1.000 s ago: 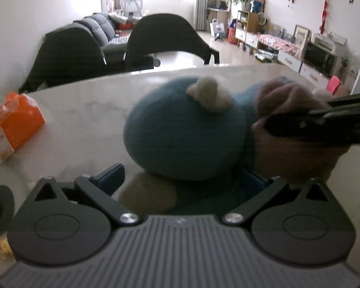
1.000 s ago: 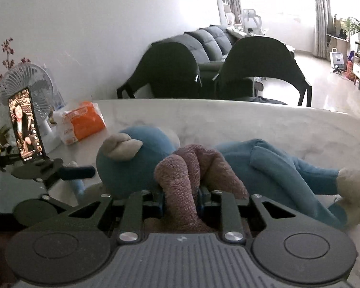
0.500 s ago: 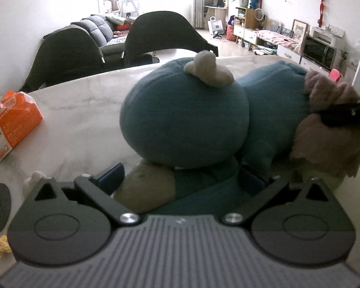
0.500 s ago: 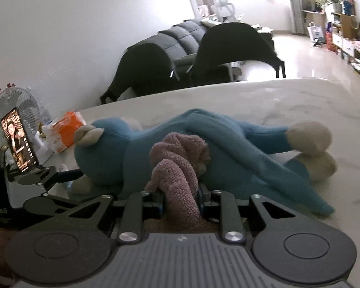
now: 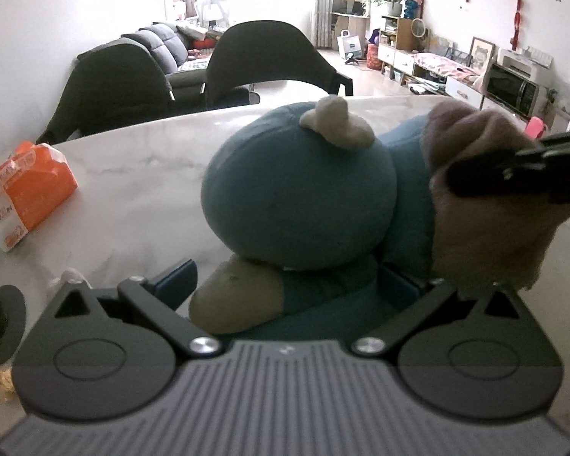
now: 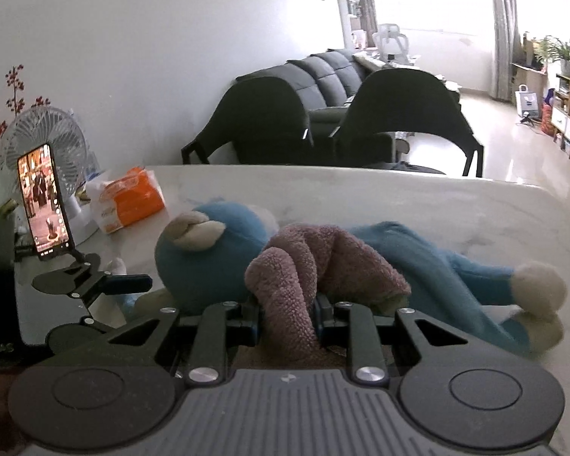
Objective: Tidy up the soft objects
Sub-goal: 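Rub the towel over the plush head with the right gripper, then wipe the towel along the plush neck and head with the right gripper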
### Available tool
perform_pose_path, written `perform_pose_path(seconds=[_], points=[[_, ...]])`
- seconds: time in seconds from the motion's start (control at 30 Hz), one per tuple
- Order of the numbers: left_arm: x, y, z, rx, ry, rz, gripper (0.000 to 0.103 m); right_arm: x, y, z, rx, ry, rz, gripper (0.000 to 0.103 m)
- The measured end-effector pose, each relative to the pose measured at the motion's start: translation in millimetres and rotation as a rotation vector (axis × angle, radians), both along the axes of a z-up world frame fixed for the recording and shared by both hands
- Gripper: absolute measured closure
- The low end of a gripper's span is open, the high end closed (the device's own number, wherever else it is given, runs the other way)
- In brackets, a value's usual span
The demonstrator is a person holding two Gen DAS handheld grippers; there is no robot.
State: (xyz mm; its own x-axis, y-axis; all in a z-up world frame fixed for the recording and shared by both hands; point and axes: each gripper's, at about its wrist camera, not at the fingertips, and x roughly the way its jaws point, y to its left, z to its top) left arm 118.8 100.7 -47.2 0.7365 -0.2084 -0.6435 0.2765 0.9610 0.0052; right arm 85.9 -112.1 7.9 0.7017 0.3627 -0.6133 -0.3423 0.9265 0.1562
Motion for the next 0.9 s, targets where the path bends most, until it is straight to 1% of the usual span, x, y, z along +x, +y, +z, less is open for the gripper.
perform_pose_path(seconds=[0.03, 0.13, 0.23, 0.3, 0.43, 0.73, 0.9], points=[[0.0, -0.5, -0.7, 0.002, 0.001, 0.001, 0.000, -23.6, -15.0, 5.8, 0.000, 0.004, -0.003, 0.076], [-0.8, -0.9, -0.7, 0.009, -0.001, 0.000, 0.000, -22.6, -24.0, 3.2, 0.037, 0.020, -0.010, 0.076], [-3.2, 0.3, 0.6, 0.014, -0.004, -0.002, 0.000, -25.3, -39.7, 2.5, 0.064, 0.043, -0.046, 0.076], [-5.7, 1.4, 2.1, 0.010, -0.007, -0.009, 0.000, -29.1, -46.0, 1.9, 0.055, 0.050, -0.071, 0.076], [-9.5, 0.4, 4.9, 0.023, -0.019, -0.021, 0.000, -37.6, -47.4, 2.2, 0.019, 0.061, -0.087, 0.075], [-15.9, 6.3, 4.5, -0.009, -0.031, -0.010, 0.000, -49.1, -51.4, -1.2, 0.055, 0.105, -0.039, 0.075], [-19.5, 6.2, 3.3, -0.008, -0.031, -0.013, 0.000, -55.2, -54.5, -3.5, 0.078, 0.126, -0.011, 0.073]])
